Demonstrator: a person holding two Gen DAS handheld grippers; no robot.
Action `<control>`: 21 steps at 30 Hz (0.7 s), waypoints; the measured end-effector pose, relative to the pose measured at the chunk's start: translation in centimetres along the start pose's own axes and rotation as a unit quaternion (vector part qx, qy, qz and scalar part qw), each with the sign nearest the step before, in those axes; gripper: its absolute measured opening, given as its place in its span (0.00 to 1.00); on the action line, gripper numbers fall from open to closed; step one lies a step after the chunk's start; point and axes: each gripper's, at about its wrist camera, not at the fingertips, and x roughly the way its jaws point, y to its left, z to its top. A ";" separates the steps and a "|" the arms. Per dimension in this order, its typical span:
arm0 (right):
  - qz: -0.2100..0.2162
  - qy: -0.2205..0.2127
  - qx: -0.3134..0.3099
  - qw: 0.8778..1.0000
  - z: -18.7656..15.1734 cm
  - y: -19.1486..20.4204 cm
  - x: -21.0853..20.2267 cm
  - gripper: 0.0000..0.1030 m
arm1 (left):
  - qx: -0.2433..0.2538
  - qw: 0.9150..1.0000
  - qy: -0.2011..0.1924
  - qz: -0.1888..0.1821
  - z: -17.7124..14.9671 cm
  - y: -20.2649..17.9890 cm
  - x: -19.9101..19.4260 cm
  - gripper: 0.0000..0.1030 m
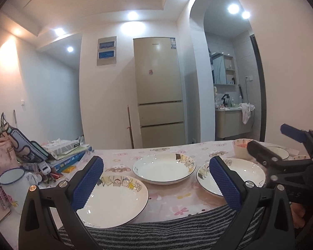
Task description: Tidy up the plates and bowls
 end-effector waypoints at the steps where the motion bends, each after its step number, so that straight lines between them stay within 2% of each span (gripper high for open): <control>1: -0.001 0.001 0.000 1.000 0.0 0.0 0.0 1.00 | 0.003 1.000 -0.002 0.005 0.0 -0.1 -0.1 1.00; 5: -0.002 0.002 -0.004 1.000 0.0 0.1 0.0 1.00 | 0.002 1.000 -0.004 0.010 0.0 0.0 -0.1 1.00; 9: -0.001 -0.001 0.001 1.000 -0.1 -0.1 -0.1 1.00 | 0.003 0.999 -0.001 0.033 -0.1 0.0 0.1 1.00; 15: -0.001 -0.006 0.032 0.999 -0.1 -1.4 -0.3 1.00 | -0.012 1.000 -0.017 0.015 -0.2 0.7 -0.6 1.00; 21: -0.001 -0.007 0.020 1.000 -0.1 -0.6 -0.2 1.00 | -0.005 0.999 -0.034 0.035 -0.2 0.3 -1.4 1.00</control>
